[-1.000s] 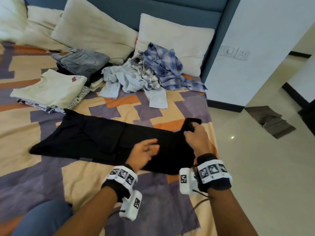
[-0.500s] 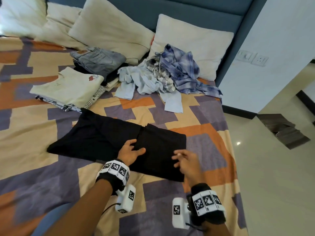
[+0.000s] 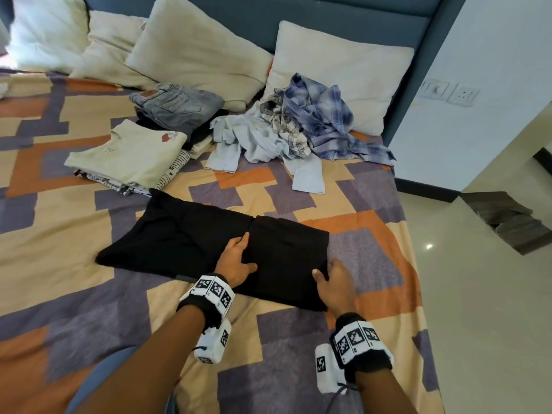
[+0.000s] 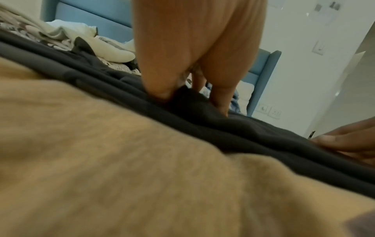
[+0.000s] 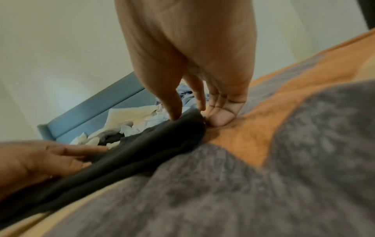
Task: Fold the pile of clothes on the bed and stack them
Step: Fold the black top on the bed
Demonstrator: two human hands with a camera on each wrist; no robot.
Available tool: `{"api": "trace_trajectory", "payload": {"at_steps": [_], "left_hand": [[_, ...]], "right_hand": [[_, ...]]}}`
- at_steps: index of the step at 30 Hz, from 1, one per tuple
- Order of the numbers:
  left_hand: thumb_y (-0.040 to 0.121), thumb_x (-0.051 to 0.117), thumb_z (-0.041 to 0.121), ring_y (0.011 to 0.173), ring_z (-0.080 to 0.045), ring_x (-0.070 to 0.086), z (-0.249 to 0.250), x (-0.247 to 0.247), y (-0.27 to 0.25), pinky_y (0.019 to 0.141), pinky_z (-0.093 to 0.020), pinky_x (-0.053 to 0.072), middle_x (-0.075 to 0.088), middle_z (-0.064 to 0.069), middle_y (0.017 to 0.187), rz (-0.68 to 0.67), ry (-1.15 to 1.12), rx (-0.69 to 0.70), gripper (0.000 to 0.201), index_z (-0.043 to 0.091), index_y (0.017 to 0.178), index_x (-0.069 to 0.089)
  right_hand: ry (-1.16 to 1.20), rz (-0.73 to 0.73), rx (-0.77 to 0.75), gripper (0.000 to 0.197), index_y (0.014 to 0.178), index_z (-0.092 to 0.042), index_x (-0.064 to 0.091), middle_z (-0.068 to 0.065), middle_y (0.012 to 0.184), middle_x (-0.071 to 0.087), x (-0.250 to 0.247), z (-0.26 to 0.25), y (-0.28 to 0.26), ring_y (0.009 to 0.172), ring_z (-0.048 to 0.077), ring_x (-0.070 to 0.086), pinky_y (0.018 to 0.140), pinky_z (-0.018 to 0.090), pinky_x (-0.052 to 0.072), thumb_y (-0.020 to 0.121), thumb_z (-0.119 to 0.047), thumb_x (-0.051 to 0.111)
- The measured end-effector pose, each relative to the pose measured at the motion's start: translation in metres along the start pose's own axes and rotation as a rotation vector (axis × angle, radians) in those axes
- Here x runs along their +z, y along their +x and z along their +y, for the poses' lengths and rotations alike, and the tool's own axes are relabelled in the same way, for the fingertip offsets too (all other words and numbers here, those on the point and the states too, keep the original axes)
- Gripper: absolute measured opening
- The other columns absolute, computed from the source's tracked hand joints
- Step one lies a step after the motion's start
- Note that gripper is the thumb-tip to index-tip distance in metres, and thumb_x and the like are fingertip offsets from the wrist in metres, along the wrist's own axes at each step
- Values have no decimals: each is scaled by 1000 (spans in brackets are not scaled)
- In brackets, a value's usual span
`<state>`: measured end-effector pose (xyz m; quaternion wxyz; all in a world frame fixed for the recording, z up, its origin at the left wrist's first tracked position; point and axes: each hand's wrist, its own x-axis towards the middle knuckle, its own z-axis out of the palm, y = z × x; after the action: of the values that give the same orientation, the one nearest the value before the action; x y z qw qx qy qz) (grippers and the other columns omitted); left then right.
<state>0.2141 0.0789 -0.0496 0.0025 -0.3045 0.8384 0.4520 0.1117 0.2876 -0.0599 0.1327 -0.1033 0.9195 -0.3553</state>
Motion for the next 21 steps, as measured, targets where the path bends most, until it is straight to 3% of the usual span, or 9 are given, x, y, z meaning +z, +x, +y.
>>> {"api": "trace_trajectory", "payload": {"at_steps": [2, 5, 7, 9, 12, 14, 18, 21], "left_hand": [[87, 68, 10, 136, -22, 37, 5, 4, -2, 110, -25, 29, 26, -5, 152, 51, 37, -32, 82, 14, 154, 20], [91, 62, 14, 127, -31, 44, 18, 13, -12, 104, -37, 39, 20, -9, 153, 160, 186, -71, 75, 15, 153, 21], [91, 61, 19, 131, -36, 36, 26, 20, -24, 105, -45, 37, 15, -10, 153, 237, 394, -107, 70, 21, 150, 24], [91, 60, 24, 137, -36, 25, 29, 26, -32, 107, -48, 32, 13, -8, 155, 255, 567, -92, 66, 24, 148, 27], [98, 49, 31, 139, -34, 22, 25, 35, -33, 109, -49, 31, 15, -3, 156, 102, 667, -16, 57, 24, 150, 26], [102, 40, 36, 139, -34, 23, 33, 43, -39, 109, -49, 31, 13, -4, 158, -26, 712, 34, 57, 22, 153, 20], [102, 34, 43, 136, -35, 26, 45, 47, -36, 109, -47, 33, 16, -3, 157, -147, 665, 100, 57, 22, 154, 20], [101, 40, 44, 138, -32, 28, 75, 73, -45, 114, -37, 27, 22, -5, 156, -284, 504, 231, 59, 18, 153, 26]], "right_hand": [[11, 1, 21, 42, 122, -3, 57, 15, 115, 63, 6, 0, 7, 109, 33, 59, 93, 45, 49, 92, -31, 65], [194, -33, 221, 38, 109, -3, 63, 15, 106, 67, 10, 1, 20, 102, 36, 63, 90, 49, 53, 86, -33, 71], [321, -77, 290, 28, 97, -6, 65, 15, 99, 70, 11, -1, 27, 94, 35, 66, 87, 52, 55, 81, -27, 75], [439, -77, 313, 24, 100, -3, 66, 15, 99, 70, 4, -7, 25, 91, 32, 67, 81, 48, 58, 81, -18, 73], [490, -49, 288, 25, 109, 4, 61, 14, 105, 66, -6, -11, 19, 91, 27, 63, 62, 30, 50, 88, -9, 66], [433, -23, 223, 25, 110, 3, 59, 14, 106, 64, -29, -6, 7, 95, 27, 60, 70, 32, 49, 90, -12, 65], [340, 29, 134, 38, 116, 1, 62, 16, 115, 66, -59, -5, 5, 110, 34, 61, 93, 44, 51, 86, -22, 67], [188, 137, 81, 38, 122, -3, 63, 18, 118, 65, -122, 9, -4, 112, 37, 59, 97, 42, 48, 88, -20, 64]]}}
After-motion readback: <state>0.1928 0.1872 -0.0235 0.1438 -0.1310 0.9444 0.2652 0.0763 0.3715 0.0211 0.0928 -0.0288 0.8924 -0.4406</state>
